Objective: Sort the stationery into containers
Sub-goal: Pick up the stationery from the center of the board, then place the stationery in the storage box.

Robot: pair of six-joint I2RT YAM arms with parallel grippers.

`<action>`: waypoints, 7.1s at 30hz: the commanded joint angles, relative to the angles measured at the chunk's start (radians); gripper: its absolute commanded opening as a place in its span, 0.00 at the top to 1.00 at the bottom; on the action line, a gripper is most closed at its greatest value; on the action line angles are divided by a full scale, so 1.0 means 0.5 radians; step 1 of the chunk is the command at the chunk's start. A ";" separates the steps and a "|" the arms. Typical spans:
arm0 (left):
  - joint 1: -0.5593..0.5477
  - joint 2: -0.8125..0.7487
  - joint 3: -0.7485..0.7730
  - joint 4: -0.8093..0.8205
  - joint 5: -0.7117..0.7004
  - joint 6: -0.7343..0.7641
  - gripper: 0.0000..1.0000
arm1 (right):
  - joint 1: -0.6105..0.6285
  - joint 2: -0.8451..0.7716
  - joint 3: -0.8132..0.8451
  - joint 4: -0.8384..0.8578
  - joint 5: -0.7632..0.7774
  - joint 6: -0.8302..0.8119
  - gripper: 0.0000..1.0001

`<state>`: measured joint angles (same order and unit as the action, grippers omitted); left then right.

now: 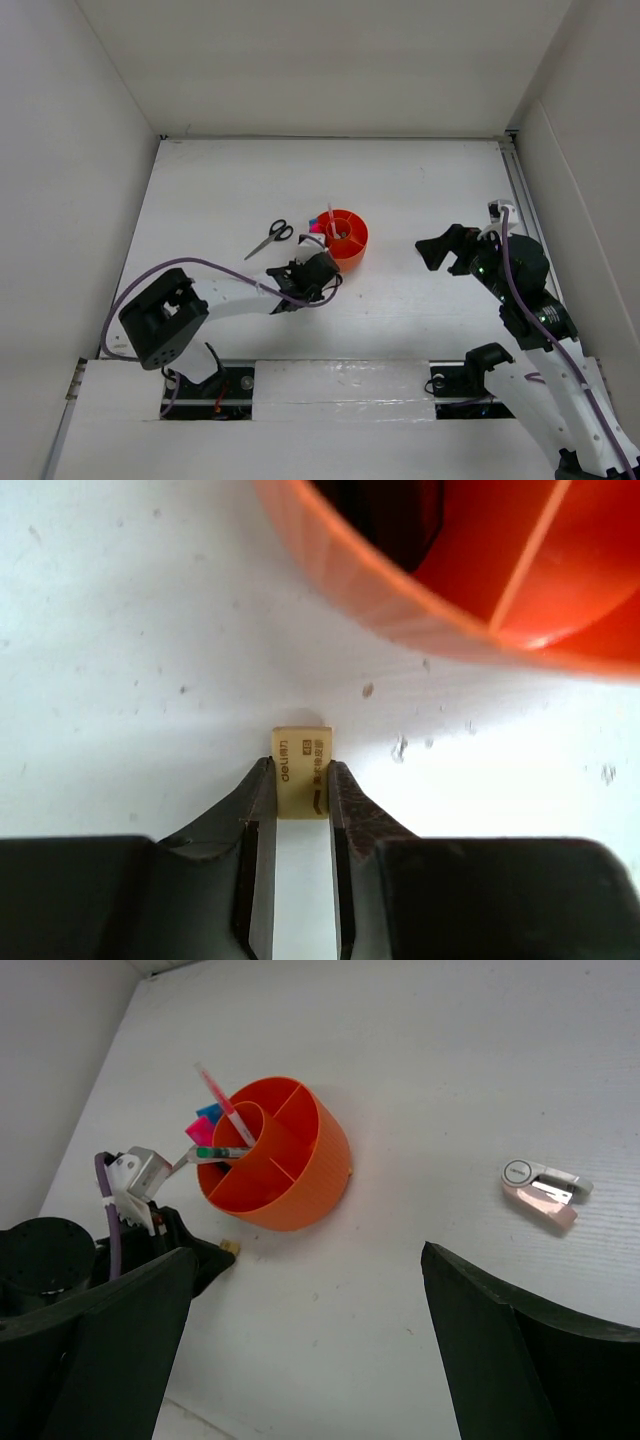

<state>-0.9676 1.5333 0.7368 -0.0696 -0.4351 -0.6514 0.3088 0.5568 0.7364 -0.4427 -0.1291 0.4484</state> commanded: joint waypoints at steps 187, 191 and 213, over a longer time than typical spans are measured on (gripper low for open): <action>-0.749 -2.211 -0.385 -0.428 -0.854 -0.216 0.00 | 0.146 2.755 1.460 0.971 -1.484 -0.848 1.00; -0.749 -2.134 -0.366 -0.410 -0.836 -0.198 0.00 | 0.168 2.755 1.460 0.950 -1.506 -0.885 1.00; -0.749 -2.291 -0.403 -0.392 -0.799 -0.161 0.00 | 0.205 2.774 1.347 0.821 -1.536 -1.001 1.00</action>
<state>-1.3457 0.3588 0.5205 -0.2878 -0.8379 -0.7479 0.4026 1.9404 1.4170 -0.0387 -0.8700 -0.0269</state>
